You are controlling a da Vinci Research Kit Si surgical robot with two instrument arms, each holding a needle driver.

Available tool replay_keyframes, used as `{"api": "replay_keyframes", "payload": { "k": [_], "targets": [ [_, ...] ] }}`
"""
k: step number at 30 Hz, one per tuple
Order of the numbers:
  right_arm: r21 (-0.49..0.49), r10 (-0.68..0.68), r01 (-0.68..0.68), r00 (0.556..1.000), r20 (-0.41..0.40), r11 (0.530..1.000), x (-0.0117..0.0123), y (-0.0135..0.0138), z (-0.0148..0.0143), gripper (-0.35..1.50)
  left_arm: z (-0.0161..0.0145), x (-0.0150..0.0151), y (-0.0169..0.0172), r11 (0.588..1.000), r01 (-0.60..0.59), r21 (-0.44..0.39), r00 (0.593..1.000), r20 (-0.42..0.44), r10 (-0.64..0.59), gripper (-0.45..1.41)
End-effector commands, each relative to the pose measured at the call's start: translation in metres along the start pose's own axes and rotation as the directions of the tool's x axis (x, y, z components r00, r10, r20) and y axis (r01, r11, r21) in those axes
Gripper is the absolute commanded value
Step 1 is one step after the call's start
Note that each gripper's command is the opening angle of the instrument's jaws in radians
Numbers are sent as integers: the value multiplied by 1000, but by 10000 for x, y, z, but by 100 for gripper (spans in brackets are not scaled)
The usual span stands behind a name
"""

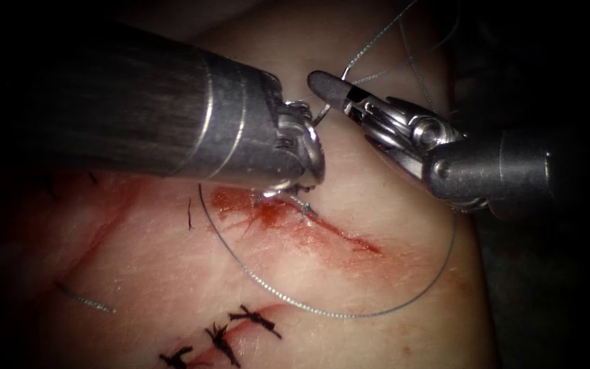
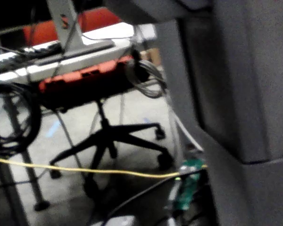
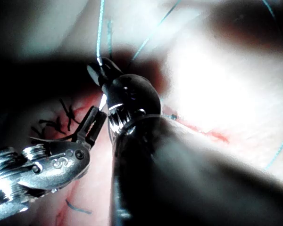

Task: Wound Closure

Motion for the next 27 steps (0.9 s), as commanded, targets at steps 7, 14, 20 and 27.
{"api": "replay_keyframes", "payload": {
  "k": [7, 14, 20, 27],
  "targets": [
    [6, -105, 106, 994, -23, 994, 3, 10, 12, -35, 6, -1, -10, 948, 235, -214, 959, -106, -262, 105],
    [73, -377, 381, 924, -69, 922, 18, 34, 18, -35, -4, -34, -68, 658, 429, -619, 828, -21, -561, 106],
    [214, -544, 564, 826, -147, 798, 39, 48, 21, -35, -7, -55, -128, 287, 548, -786, 636, 168, -753, 103],
    [391, -629, 692, 719, -295, 607, 46, 43, 23, -35, 17, -77, -131, -156, 428, -890, 489, 374, -788, 59]
  ]
}}
